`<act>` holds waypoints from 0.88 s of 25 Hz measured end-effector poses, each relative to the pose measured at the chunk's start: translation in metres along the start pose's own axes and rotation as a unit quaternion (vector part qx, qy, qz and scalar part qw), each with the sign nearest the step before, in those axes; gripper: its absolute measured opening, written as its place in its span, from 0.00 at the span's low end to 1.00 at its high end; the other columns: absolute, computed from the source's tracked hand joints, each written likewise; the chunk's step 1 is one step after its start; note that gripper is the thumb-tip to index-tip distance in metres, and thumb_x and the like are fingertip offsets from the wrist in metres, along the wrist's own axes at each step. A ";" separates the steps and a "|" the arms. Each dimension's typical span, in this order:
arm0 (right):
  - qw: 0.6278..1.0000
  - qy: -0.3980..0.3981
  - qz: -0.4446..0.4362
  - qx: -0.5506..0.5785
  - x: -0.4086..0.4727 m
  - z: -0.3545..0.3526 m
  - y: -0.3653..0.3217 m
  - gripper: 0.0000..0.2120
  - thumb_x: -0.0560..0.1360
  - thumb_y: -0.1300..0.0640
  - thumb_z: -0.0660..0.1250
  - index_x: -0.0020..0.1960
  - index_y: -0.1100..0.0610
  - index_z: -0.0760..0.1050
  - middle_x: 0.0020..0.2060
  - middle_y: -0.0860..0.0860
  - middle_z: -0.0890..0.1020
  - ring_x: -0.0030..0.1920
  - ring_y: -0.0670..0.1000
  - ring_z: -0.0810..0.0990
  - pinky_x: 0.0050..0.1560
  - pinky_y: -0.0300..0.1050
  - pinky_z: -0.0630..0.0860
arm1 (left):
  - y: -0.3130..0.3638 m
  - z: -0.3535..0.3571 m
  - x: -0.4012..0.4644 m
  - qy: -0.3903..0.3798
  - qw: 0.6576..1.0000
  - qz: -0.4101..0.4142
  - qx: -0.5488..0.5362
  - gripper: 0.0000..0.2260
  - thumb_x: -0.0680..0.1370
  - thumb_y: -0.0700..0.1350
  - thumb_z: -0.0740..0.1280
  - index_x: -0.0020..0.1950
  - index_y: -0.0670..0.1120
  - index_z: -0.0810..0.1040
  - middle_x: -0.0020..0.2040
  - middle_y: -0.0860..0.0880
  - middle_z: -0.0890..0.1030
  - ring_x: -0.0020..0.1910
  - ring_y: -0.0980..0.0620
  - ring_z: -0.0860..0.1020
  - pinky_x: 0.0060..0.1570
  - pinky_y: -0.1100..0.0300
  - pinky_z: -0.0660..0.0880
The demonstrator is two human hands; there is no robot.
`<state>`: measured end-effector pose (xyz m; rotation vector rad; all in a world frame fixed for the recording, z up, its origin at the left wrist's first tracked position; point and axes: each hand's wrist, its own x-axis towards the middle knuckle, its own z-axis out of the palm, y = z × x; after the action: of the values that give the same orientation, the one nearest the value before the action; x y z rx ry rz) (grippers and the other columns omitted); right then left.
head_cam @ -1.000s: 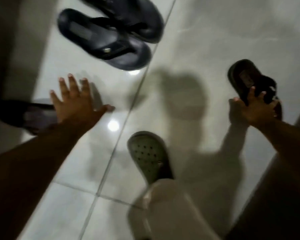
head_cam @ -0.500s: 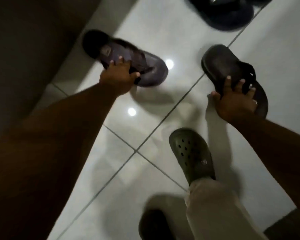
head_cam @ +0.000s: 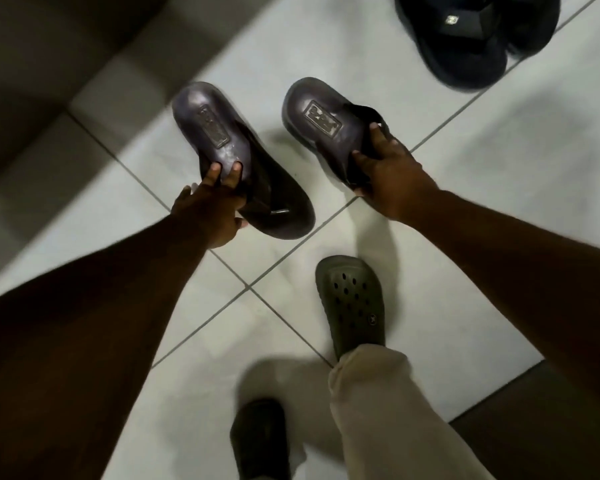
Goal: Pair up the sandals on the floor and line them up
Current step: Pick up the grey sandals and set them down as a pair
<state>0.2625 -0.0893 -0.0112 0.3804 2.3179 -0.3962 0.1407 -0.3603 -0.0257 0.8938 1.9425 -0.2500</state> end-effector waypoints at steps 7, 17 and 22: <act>1.000 0.022 0.012 0.000 0.036 -0.009 -0.022 0.27 0.79 0.49 0.61 0.76 0.53 0.59 0.79 0.60 0.45 0.75 0.71 0.53 0.73 0.62 0.60 | 0.007 0.004 0.001 0.025 1.000 -0.010 0.015 0.24 0.79 0.55 0.59 0.75 0.55 0.63 0.81 0.52 0.41 0.80 0.43 0.41 0.74 0.36 0.51; 0.983 0.177 -0.032 0.022 0.018 -0.016 0.006 0.25 0.77 0.45 0.61 0.72 0.50 0.66 0.77 0.61 0.56 0.67 0.67 0.70 0.63 0.61 0.72 | 0.051 -0.007 0.009 -0.017 1.000 -0.015 -0.004 0.32 0.78 0.60 0.59 0.79 0.55 0.53 0.81 0.48 0.41 0.79 0.40 0.40 0.75 0.39 0.47; 0.987 0.122 -0.080 0.064 0.022 0.010 0.021 0.28 0.78 0.50 0.62 0.76 0.52 0.59 0.77 0.63 0.52 0.75 0.65 0.60 0.70 0.55 0.66 | 0.070 0.007 0.010 0.038 0.999 -0.011 0.003 0.31 0.79 0.59 0.57 0.79 0.54 0.53 0.81 0.48 0.43 0.80 0.40 0.42 0.75 0.40 0.46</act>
<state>0.2617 -0.0712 -0.0377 0.3208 2.5785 -0.6087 0.1903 -0.3089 -0.0248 0.8986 2.0230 -0.2380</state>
